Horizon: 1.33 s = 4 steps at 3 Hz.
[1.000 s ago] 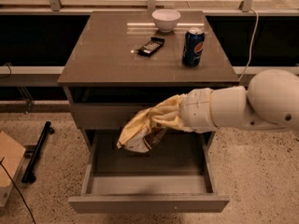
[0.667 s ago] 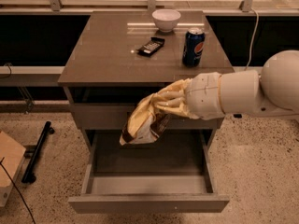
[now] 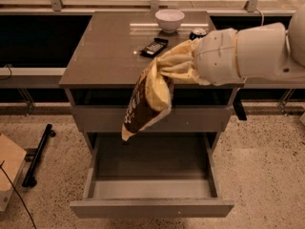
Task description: Pick brown chip bag from middle drawer and place on counter
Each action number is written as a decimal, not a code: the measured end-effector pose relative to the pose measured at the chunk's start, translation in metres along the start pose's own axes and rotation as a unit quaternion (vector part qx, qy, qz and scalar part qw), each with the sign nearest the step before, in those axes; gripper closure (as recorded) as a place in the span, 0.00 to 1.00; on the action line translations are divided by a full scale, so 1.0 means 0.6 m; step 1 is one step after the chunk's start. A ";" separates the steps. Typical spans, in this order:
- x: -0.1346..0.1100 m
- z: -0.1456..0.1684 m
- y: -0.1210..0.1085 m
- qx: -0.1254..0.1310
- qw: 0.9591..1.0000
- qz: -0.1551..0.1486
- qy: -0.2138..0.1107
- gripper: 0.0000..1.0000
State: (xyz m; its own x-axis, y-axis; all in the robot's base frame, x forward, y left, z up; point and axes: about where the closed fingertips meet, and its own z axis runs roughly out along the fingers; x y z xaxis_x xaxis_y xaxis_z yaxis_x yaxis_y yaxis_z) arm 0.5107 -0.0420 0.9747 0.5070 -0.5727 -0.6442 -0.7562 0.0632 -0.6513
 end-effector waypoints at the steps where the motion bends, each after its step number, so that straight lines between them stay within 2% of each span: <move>1: -0.037 -0.006 -0.084 0.012 0.999 -0.034 -0.016 1.00; 2: -0.037 -0.006 -0.084 0.012 0.999 -0.034 -0.016 1.00; 4: -0.031 0.063 -0.133 0.037 0.998 -0.039 -0.026 1.00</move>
Offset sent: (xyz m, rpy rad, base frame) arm 0.0215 0.0034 0.0350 0.0009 -0.0498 0.0269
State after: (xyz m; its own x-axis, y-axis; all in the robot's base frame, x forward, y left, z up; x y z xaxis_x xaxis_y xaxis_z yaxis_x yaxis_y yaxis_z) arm 0.5772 -0.0058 1.0233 0.5848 -0.5358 -0.6090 -0.6820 0.0818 -0.7268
